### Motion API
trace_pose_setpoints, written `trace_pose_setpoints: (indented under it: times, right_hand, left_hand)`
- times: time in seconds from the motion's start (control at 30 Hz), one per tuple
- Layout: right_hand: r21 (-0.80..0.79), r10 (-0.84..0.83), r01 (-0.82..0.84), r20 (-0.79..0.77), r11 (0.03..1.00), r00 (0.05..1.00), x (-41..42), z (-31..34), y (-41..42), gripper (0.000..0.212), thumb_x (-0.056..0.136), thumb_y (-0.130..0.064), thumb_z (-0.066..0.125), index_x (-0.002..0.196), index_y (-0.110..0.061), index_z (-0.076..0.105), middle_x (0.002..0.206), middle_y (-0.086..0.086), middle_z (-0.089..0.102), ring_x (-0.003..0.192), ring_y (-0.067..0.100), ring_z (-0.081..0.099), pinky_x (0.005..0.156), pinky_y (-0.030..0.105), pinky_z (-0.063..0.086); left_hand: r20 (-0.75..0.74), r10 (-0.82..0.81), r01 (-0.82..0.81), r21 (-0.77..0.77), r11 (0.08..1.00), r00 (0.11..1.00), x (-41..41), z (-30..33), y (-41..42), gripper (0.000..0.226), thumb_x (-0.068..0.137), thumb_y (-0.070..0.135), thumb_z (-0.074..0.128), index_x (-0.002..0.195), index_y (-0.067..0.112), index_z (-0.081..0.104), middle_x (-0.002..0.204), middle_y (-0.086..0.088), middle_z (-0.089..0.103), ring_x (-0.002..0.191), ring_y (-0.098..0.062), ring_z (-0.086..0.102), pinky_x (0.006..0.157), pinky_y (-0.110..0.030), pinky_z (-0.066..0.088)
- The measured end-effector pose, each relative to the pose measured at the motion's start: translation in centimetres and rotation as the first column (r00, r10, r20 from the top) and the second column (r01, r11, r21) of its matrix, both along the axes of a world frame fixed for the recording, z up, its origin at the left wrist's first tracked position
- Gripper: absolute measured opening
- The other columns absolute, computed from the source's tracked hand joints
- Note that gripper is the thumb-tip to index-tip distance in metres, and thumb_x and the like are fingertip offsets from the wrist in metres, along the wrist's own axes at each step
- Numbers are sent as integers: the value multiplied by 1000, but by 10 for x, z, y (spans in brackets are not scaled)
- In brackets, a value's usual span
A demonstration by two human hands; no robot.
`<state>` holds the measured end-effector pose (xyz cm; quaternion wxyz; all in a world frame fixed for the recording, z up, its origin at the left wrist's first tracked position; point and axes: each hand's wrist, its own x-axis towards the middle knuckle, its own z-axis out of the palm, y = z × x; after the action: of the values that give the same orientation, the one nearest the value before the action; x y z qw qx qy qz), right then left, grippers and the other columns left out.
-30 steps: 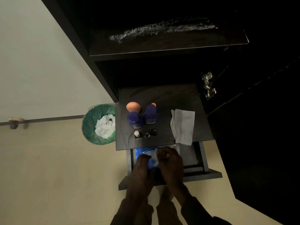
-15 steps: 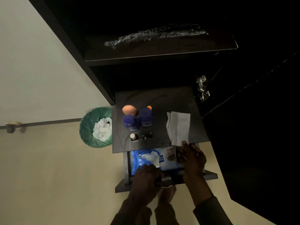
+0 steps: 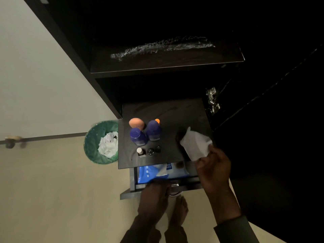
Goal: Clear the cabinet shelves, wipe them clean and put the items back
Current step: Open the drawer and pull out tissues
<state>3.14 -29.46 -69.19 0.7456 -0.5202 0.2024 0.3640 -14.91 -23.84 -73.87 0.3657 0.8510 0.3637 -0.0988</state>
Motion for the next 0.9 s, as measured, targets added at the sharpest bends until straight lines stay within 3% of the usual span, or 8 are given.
trace_pose_setpoints:
  times: [0.03, 0.1, 0.27, 0.4, 0.5, 0.63, 0.73, 0.9]
  right_hand:
    - [26, -2, 2, -12, 1000, 1000, 2, 4, -2, 81, 52, -39, 87, 123, -14, 58, 113, 7, 64, 104, 25, 63, 72, 32, 53]
    - [147, -1, 5, -24, 989, 1000, 5, 12, -5, 82, 45, -40, 90, 118, -16, 61, 108, 4, 70, 99, 23, 67, 71, 32, 55]
    - [327, 25, -4, -59, 945, 998, 10, 29, -8, 75, 74, -32, 72, 142, -12, 48, 141, 13, 55, 129, 33, 54, 107, 48, 41]
    - [380, -4, 16, -32, 925, 999, 12, 42, -12, 54, 89, -34, 60, 139, -15, 53, 142, 10, 54, 130, 30, 53, 109, 49, 38]
    - [402, -23, 50, -71, 914, 997, 18, 47, -16, 43, 104, -39, 36, 139, -20, 53, 146, 8, 50, 134, 30, 48, 112, 48, 36]
    - [346, 49, -11, -101, 938, 994, 20, 57, -15, 63, 99, -48, 48, 152, -19, 32, 158, 11, 31, 145, 34, 29, 120, 50, 14]
    - [404, 111, -74, -68, 912, 992, 22, 55, -14, 71, 89, -47, 62, 149, -17, 38, 156, 11, 35, 144, 32, 32, 120, 49, 13]
    - [454, 197, -130, -103, 882, 975, 21, 43, -17, 81, 87, -52, 65, 152, -19, 31, 159, 12, 28, 146, 35, 25, 121, 51, 6]
  left_hand:
    - [1, 14, -14, 11, 1000, 1000, 2, 0, 2, 22, 100, 26, 49, 121, 28, 56, 117, 11, 60, 104, -1, 56, 89, -12, 40]
    - [-5, 58, -58, 19, 998, 998, 7, 0, 5, 22, 100, 25, 49, 120, 28, 56, 115, 10, 61, 101, 0, 57, 88, -12, 42]
    - [-47, 161, -159, 57, 986, 986, 23, 0, 20, 18, 97, 20, 54, 112, 26, 63, 106, 7, 67, 95, -7, 63, 87, -19, 48]
    - [-40, 208, -203, 113, 973, 977, 33, -1, 24, 17, 91, 14, 57, 97, 26, 67, 94, 5, 72, 86, -17, 68, 81, -30, 56]
    - [7, 285, -282, 156, 946, 959, 40, -1, 22, 17, 90, 16, 57, 95, 29, 67, 91, 7, 73, 79, -16, 69, 74, -28, 56]
    - [26, 323, -321, 209, 924, 946, 45, -6, 22, 15, 89, 17, 55, 92, 29, 64, 85, 5, 73, 73, -20, 70, 67, -31, 57]
    - [24, 342, -340, 199, 919, 939, 47, -9, 23, 14, 86, 12, 56, 85, 26, 60, 78, 2, 71, 69, -24, 68, 64, -35, 56]
    - [38, 341, -342, 206, 917, 939, 46, -11, 23, 15, 84, 11, 60, 83, 26, 61, 74, 2, 70, 64, -24, 67, 60, -35, 57]
